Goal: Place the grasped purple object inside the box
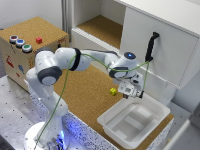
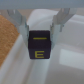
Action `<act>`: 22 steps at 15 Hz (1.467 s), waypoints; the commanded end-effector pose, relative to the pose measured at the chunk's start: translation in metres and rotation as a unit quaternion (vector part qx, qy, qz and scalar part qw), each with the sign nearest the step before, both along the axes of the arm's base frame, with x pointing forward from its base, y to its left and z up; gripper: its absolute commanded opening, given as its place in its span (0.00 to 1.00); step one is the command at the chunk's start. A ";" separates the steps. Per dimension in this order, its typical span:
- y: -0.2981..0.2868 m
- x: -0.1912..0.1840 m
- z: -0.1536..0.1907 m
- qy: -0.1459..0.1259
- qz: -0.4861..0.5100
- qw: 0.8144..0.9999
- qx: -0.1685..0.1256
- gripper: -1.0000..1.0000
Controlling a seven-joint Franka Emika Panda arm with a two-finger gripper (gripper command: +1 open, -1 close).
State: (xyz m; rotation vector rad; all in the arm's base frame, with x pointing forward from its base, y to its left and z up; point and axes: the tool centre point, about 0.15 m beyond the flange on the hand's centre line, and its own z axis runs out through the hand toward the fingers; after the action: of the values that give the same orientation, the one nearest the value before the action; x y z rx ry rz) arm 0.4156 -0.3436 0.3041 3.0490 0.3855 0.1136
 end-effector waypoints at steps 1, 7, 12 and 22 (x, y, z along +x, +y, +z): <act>-0.059 0.022 -0.039 0.006 0.016 0.997 0.077 0.00; -0.067 0.019 -0.076 0.018 0.061 0.992 0.107 0.00; -0.047 0.023 -0.077 0.044 0.079 0.994 0.067 0.00; -0.015 0.017 0.022 0.007 0.090 0.996 -0.012 1.00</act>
State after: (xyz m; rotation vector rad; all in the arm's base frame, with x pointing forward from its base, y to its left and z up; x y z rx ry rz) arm 0.4309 -0.3819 0.2593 3.0768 0.6709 0.1380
